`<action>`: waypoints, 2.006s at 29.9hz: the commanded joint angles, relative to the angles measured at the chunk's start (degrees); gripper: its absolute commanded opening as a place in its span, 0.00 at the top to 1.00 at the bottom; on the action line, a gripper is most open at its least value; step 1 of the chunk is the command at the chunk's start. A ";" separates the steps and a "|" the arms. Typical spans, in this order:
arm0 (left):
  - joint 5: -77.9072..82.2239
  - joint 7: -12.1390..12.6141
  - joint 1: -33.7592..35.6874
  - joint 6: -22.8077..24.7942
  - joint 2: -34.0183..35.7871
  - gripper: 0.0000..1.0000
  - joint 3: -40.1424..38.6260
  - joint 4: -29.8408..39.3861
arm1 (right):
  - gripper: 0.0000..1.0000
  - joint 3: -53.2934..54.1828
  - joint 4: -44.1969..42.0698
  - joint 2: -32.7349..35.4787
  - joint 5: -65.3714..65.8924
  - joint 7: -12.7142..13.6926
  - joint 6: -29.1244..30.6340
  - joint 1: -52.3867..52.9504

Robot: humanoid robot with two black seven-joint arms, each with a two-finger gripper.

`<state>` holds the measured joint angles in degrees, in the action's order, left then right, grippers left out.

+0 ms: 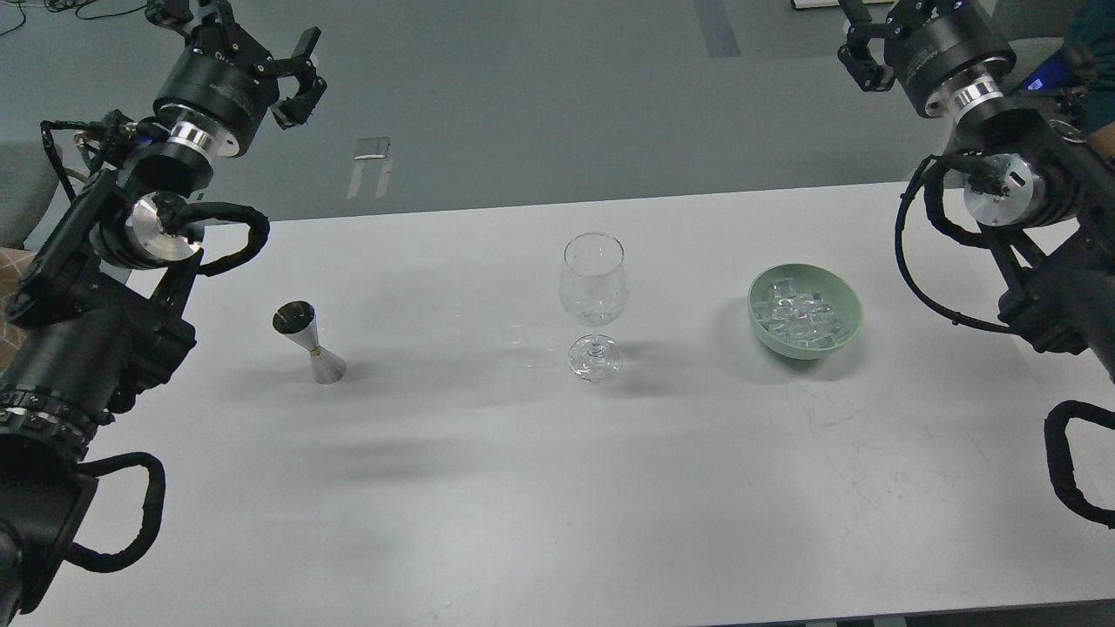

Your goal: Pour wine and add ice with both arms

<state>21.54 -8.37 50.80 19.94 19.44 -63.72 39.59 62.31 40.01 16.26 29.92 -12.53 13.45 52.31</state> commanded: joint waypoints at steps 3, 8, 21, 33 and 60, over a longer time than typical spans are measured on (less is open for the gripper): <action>0.08 -0.24 -0.53 0.18 -0.02 0.01 0.00 1.46 | 0.00 0.00 0.33 0.09 -0.48 1.46 -0.09 -0.02; 0.08 -0.24 -1.23 0.27 0.16 0.01 0.00 2.60 | 0.00 0.00 0.59 -0.09 -0.57 1.46 -0.26 -0.37; -0.62 4.42 -2.55 0.10 0.68 0.04 -0.35 5.94 | 0.00 0.00 1.74 0.00 -0.48 1.37 -0.61 -0.90; -0.80 5.73 -4.22 -0.08 1.04 0.05 -1.23 8.40 | 0.00 0.00 1.74 0.00 -0.48 1.37 -0.70 -1.34; -14.42 16.01 -29.40 -9.57 9.90 0.02 -12.11 33.85 | 0.00 0.09 3.76 1.05 -0.48 1.37 -0.79 -3.80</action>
<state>9.62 5.41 29.92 11.85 26.94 -72.04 65.21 62.34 43.39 17.23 29.44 -11.16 12.65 49.20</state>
